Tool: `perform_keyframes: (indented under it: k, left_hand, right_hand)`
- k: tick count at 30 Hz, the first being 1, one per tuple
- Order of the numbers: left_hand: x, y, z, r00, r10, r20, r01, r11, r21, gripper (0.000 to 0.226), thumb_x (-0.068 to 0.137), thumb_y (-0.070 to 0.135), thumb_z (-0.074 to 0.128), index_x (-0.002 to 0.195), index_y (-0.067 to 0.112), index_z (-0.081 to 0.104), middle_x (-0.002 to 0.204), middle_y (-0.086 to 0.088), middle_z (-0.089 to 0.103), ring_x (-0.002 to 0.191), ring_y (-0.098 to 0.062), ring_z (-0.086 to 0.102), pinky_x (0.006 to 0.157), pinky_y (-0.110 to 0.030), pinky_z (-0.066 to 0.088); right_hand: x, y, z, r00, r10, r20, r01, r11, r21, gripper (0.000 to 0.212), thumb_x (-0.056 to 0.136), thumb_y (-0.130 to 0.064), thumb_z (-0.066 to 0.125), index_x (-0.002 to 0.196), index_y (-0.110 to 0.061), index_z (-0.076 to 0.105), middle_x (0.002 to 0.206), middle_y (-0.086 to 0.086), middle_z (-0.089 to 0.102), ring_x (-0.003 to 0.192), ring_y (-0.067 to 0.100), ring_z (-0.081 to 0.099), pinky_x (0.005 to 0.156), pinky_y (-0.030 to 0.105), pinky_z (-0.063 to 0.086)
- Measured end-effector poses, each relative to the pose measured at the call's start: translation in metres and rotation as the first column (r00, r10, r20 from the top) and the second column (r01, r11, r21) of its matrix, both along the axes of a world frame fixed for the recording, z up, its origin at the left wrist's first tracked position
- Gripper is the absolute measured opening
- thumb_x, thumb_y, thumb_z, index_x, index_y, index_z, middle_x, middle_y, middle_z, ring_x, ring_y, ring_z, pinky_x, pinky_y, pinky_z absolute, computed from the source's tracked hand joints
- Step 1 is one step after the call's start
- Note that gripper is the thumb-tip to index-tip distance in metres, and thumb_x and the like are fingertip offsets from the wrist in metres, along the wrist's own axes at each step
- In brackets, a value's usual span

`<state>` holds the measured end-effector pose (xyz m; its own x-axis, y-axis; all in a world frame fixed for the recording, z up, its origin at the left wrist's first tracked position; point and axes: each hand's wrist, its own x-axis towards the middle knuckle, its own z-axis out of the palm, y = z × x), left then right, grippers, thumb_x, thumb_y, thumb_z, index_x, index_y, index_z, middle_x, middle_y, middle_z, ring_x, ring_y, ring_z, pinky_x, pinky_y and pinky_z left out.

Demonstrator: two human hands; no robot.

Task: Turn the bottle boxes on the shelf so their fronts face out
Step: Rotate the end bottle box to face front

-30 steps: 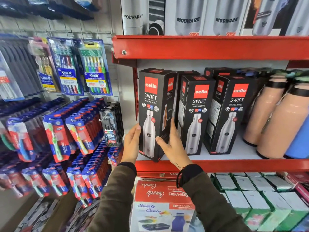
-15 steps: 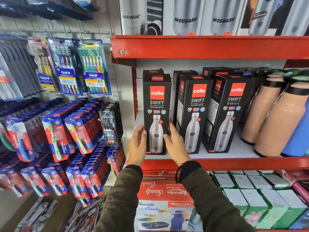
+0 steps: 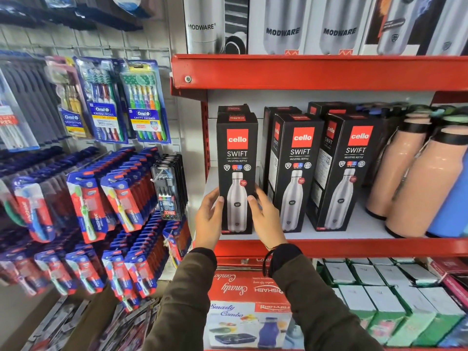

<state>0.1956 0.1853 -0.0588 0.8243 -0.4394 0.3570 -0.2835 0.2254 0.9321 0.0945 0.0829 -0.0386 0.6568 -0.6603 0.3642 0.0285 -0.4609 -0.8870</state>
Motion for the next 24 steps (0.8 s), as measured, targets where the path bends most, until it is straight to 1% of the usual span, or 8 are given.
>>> perform_keyframes:
  k: [2,3,5,6,8,11,14,24]
  left_hand:
    - [-0.003,0.003,0.001,1.000,-0.002,-0.023,0.002,1.000,0.000,0.031,0.102,0.025,0.052,0.132,0.025,0.057,0.119,0.027,0.061,0.113,0.014,0.057,0.111,-0.038,0.046]
    - [-0.004,0.005,0.001,0.999,-0.006,-0.035,0.006,1.000,-0.003,0.030,0.101,0.026,0.053,0.131,0.026,0.057,0.120,0.026,0.062,0.117,0.009,0.057,0.112,-0.041,0.046]
    - [-0.006,0.010,0.000,0.999,-0.006,-0.053,0.005,1.000,-0.007,0.026,0.100,0.027,0.055,0.125,0.034,0.059,0.121,0.023,0.064,0.121,0.000,0.058,0.113,-0.045,0.045]
    - [-0.008,0.012,0.000,0.998,-0.003,-0.056,0.002,1.000,-0.008,0.024,0.100,0.028,0.057,0.122,0.037,0.059,0.121,0.022,0.065,0.122,-0.003,0.060,0.113,-0.047,0.045]
    - [-0.011,0.016,0.000,0.998,0.007,-0.057,-0.007,1.000,-0.007,0.024,0.099,0.028,0.058,0.121,0.037,0.061,0.124,0.016,0.066,0.125,-0.010,0.061,0.112,-0.049,0.046]
    - [-0.017,0.021,-0.001,0.998,0.038,-0.055,-0.038,0.999,0.002,0.028,0.098,0.031,0.060,0.126,0.028,0.064,0.129,0.009,0.068,0.125,-0.012,0.062,0.110,-0.051,0.047]
    - [-0.021,0.026,-0.003,0.998,0.059,-0.034,-0.058,0.998,0.014,0.032,0.097,0.034,0.061,0.128,0.025,0.065,0.128,0.007,0.069,0.124,-0.012,0.063,0.107,-0.052,0.049]
    - [-0.029,0.028,0.000,0.995,0.094,-0.016,-0.093,0.995,0.041,0.031,0.097,0.039,0.059,0.126,0.029,0.065,0.128,0.008,0.068,0.123,-0.013,0.063,0.106,-0.052,0.051]
  right_hand:
    - [-0.003,0.001,0.000,1.000,0.001,0.000,-0.001,1.000,0.017,0.045,0.105,-0.024,0.046,0.150,-0.022,0.042,0.125,-0.011,0.056,0.114,0.002,0.052,0.082,-0.008,0.036]
    - [-0.004,0.001,0.000,1.000,0.009,0.000,-0.009,1.000,0.025,0.045,0.105,-0.025,0.046,0.150,-0.023,0.043,0.127,-0.013,0.055,0.118,0.001,0.052,0.090,-0.005,0.036]
    - [-0.008,0.003,-0.001,0.999,0.032,0.001,-0.032,0.999,0.042,0.044,0.105,-0.028,0.047,0.149,-0.025,0.044,0.132,-0.014,0.056,0.124,0.000,0.051,0.108,0.014,0.040]
    - [-0.010,0.004,-0.002,0.999,0.038,0.005,-0.038,0.998,0.048,0.044,0.105,-0.029,0.047,0.149,-0.027,0.044,0.136,-0.013,0.057,0.126,-0.001,0.050,0.113,0.024,0.041]
    - [-0.014,0.006,-0.003,0.999,0.037,0.015,-0.038,0.998,0.053,0.043,0.104,-0.030,0.047,0.147,-0.027,0.045,0.142,-0.006,0.059,0.128,-0.001,0.050,0.115,0.035,0.042]
    - [-0.020,0.009,-0.005,0.999,0.036,0.039,-0.039,0.997,0.064,0.043,0.104,-0.031,0.048,0.146,-0.028,0.047,0.142,-0.003,0.060,0.133,0.006,0.053,0.111,0.047,0.047]
    - [-0.026,0.013,-0.005,0.998,0.043,0.044,-0.046,0.997,0.065,0.043,0.103,-0.031,0.050,0.146,-0.028,0.047,0.141,-0.001,0.061,0.134,0.009,0.053,0.111,0.047,0.047]
    - [-0.033,0.021,0.001,0.999,0.041,0.031,-0.042,0.998,0.042,0.044,0.104,-0.031,0.049,0.147,-0.028,0.045,0.144,0.001,0.059,0.137,0.010,0.050,0.114,0.043,0.044]
